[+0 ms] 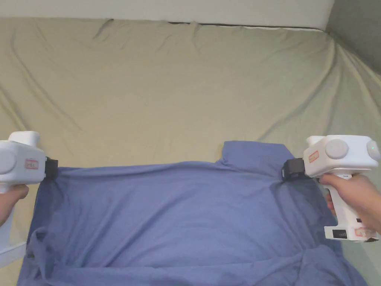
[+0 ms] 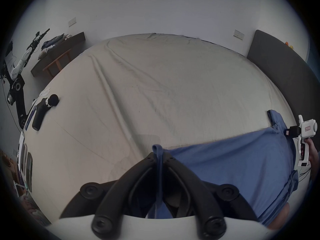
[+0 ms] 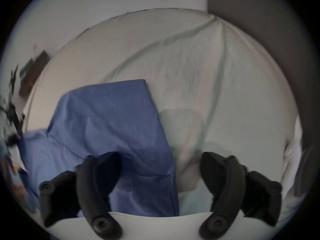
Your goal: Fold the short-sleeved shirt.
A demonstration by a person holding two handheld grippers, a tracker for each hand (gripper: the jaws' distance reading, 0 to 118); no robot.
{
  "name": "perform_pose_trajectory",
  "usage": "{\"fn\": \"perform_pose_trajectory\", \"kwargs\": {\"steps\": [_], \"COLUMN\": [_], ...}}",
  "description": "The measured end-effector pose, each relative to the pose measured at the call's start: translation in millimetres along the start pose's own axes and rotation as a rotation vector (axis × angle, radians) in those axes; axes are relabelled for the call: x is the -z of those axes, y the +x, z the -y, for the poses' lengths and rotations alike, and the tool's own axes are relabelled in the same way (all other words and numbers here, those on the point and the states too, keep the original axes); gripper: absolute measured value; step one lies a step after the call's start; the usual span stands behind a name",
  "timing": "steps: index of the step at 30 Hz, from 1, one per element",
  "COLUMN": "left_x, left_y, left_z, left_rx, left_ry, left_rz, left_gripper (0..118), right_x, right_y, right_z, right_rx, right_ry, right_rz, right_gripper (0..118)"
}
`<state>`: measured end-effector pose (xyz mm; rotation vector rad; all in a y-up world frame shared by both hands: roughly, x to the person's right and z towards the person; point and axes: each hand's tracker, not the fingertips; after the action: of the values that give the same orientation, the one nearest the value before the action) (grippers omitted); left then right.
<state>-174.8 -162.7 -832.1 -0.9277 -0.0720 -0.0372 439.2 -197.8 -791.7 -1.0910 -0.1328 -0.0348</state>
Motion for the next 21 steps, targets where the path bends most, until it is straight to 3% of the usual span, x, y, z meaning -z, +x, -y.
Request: {"fn": "perform_pose_trajectory", "kwargs": {"steps": [2, 3, 4, 6, 10, 12, 21], "left_x": [1, 1, 1, -1, -10, -19, -86], "left_y": [3, 4, 6, 10, 17, 19, 8], "left_z": [-3, -4, -5, -5, -3, -3, 6], "left_rx": [0.009, 0.013, 0.014, 0.011, 0.013, 0.018, 0.015], "left_ry": [-0.007, -0.009, -0.008, -0.005, 0.01, 0.025, 0.11], "left_rz": [-0.005, -0.008, -0.008, -0.01, -0.023, -0.025, 0.004], "left_gripper": [5, 5, 5, 5, 5, 5, 5], "right_x": [-9, -15, -17, -13, -18, -30, -126], "right_y": [-5, -9, -12, -14, -19, -14, 0], "right_z": [0, 0, 2, -3, -1, -1, 36], "right_rx": [-0.02, -0.022, -0.019, 0.003, 0.011, 0.077, 0.107], "right_ry": [0.007, 0.022, 0.038, 0.014, 0.052, 0.095, 0.243], "right_rz": [-0.015, 0.017, -0.003, -0.085, -0.035, -0.044, -0.089], "right_gripper": [50, 15, 5, 5, 5, 5, 5]}}
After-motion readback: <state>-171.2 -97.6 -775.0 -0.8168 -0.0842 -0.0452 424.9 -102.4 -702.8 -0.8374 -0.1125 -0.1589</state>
